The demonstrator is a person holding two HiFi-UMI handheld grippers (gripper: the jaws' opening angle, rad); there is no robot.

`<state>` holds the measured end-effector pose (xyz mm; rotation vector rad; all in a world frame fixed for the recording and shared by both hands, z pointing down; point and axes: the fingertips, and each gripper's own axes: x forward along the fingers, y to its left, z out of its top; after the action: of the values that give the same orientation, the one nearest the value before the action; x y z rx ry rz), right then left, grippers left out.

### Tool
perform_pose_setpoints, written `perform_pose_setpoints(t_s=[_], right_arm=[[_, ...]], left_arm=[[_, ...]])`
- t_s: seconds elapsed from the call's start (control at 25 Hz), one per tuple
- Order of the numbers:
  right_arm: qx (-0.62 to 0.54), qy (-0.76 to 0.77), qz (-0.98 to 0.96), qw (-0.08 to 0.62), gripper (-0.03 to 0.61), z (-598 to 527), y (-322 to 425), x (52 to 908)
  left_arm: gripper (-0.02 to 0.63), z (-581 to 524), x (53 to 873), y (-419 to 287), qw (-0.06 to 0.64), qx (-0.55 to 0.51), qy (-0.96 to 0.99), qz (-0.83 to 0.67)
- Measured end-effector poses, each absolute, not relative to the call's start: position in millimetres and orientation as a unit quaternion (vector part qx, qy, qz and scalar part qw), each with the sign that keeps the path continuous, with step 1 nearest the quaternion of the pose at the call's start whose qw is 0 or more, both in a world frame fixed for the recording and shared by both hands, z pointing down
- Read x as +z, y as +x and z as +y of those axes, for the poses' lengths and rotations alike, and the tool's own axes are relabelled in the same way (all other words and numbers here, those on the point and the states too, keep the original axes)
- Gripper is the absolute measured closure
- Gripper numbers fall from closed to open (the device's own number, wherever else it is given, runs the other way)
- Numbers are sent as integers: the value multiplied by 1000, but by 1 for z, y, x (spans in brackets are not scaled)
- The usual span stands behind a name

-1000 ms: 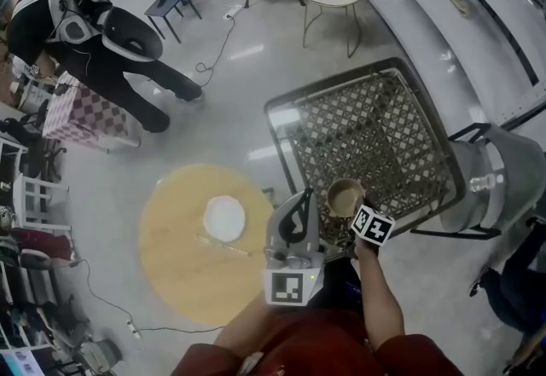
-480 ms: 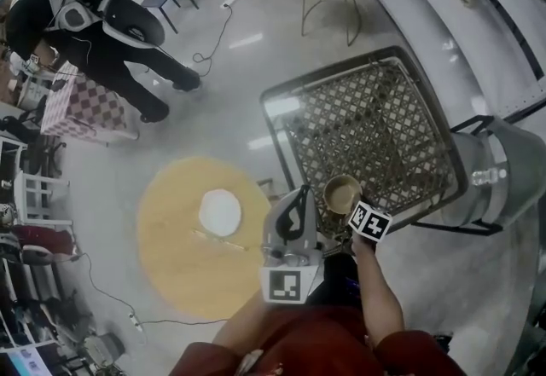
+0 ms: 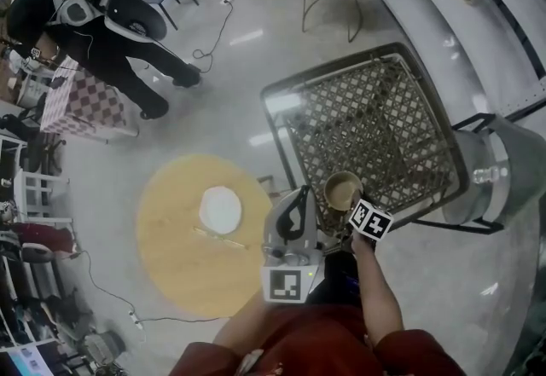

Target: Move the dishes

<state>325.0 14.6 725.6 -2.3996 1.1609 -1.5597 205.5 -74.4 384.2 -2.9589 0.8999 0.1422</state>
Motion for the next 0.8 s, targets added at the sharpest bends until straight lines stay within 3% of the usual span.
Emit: perform_pose_setpoints(t_s=[0.36, 0.8], right_arm=[[-478, -792, 380, 31, 471, 17, 334, 706], [-419, -809, 411, 32, 468, 2, 329, 648]], left_arm=[[606, -78, 382, 198, 14, 57, -953, 298], [606, -87, 372, 176, -2, 83, -945, 315]])
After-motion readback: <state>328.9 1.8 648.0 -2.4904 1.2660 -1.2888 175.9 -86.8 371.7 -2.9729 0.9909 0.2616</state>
